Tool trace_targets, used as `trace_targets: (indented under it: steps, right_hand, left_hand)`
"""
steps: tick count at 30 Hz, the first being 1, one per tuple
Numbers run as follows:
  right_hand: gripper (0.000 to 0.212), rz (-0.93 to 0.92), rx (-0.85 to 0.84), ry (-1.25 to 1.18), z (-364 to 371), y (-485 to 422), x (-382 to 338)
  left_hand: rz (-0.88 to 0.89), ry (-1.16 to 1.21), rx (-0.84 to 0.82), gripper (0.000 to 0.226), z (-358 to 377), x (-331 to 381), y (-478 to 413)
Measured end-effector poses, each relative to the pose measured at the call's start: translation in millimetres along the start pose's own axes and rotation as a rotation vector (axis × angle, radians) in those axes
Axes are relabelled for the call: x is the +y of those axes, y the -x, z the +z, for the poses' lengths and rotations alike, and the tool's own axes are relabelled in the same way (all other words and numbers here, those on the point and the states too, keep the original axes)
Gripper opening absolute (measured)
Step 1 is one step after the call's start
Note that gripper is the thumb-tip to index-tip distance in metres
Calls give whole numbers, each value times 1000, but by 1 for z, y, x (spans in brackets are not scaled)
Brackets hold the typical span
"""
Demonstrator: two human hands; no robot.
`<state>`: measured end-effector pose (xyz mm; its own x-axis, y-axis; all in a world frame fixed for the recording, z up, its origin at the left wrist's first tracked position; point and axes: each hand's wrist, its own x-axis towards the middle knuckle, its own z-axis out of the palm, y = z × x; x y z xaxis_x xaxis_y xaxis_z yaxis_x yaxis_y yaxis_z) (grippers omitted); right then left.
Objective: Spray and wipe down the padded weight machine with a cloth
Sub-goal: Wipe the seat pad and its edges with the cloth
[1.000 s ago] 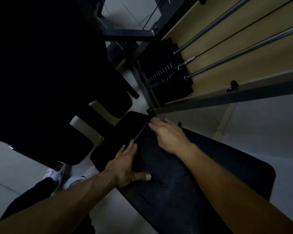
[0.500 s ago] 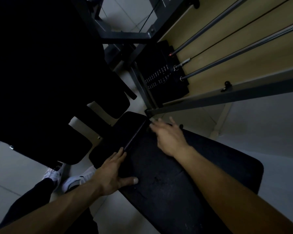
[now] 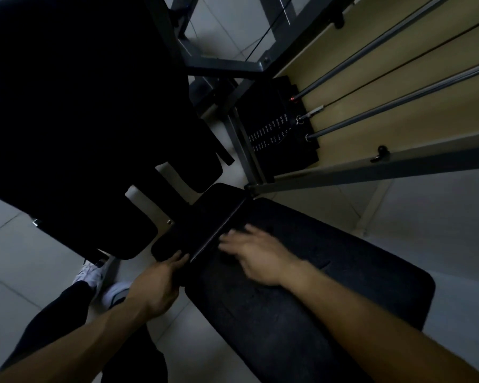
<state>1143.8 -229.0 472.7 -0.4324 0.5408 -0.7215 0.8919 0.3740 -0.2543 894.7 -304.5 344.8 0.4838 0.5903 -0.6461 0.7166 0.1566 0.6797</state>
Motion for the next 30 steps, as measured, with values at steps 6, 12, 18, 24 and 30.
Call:
trace_targets:
  steps: [6, 12, 18, 24, 30]
  right_hand:
    - [67, 482, 260, 151, -19, -25, 27]
    - [68, -9, -18, 34, 33, 0, -67]
    - [61, 25, 163, 154, 7, 13, -8]
    - [50, 336, 287, 129, -11, -19, 16]
    - [49, -138, -58, -23, 45, -8, -85]
  left_hand:
    - [28, -98, 112, 68, 2, -2, 1]
    - [20, -93, 200, 65, 7, -1, -1]
    - [47, -43, 196, 70, 5, -3, -3]
    - [60, -63, 240, 60, 5, -3, -1]
    - [71, -56, 218, 53, 4, -7, -1]
